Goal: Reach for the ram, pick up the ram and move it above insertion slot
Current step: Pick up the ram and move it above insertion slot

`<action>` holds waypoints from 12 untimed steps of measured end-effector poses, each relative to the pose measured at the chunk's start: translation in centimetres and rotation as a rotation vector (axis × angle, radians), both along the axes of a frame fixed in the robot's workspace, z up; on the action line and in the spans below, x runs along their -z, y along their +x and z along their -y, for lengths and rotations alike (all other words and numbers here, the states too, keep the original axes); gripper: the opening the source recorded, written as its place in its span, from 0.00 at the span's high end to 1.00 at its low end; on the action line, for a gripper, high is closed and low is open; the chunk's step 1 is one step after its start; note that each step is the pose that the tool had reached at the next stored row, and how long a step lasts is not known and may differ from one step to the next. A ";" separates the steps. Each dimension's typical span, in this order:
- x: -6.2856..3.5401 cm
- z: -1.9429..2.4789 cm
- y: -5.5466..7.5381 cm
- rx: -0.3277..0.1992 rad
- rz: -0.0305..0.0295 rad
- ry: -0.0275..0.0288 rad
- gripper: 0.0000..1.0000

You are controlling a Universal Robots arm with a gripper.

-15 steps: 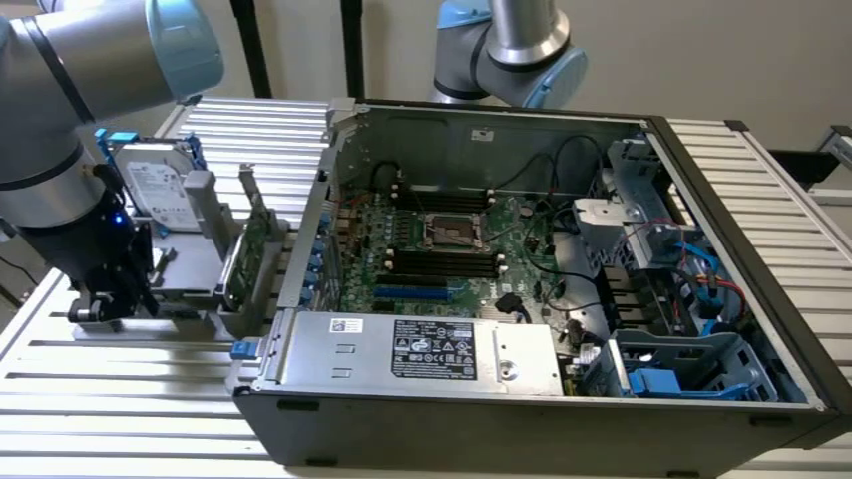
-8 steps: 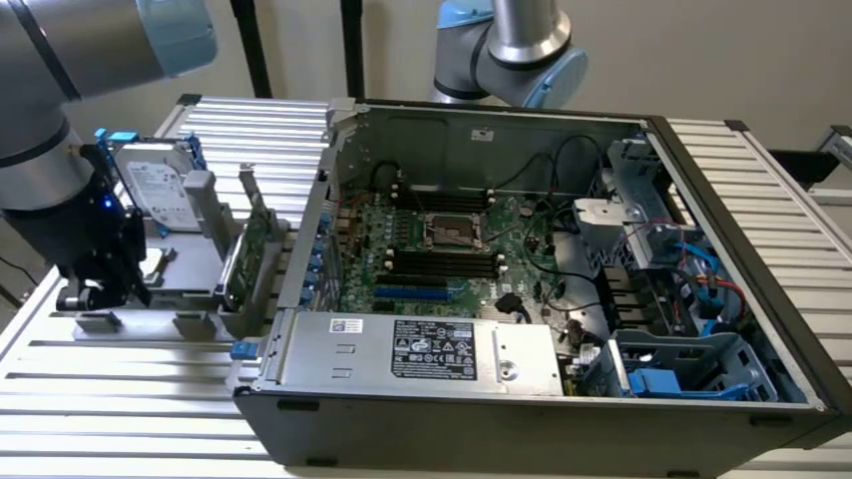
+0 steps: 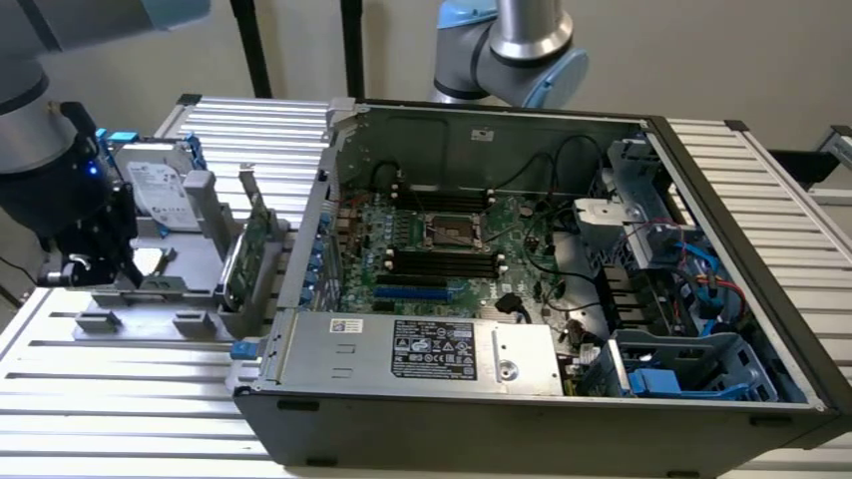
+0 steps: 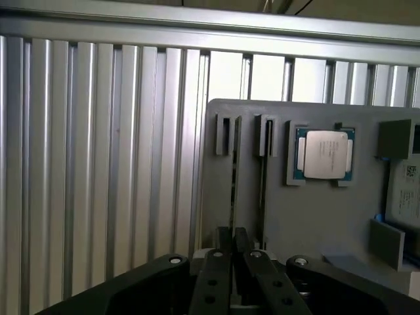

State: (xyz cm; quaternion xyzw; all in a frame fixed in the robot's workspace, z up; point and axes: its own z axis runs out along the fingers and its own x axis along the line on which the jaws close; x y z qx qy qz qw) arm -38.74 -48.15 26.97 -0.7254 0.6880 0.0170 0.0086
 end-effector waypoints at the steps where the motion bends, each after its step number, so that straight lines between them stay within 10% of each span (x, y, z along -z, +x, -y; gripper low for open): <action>1: -0.45 0.00 0.4 0.000 0.0000 0.0000 0.86; 12: -5.44 0.01 4.8 -0.001 -0.0002 0.0092 0.86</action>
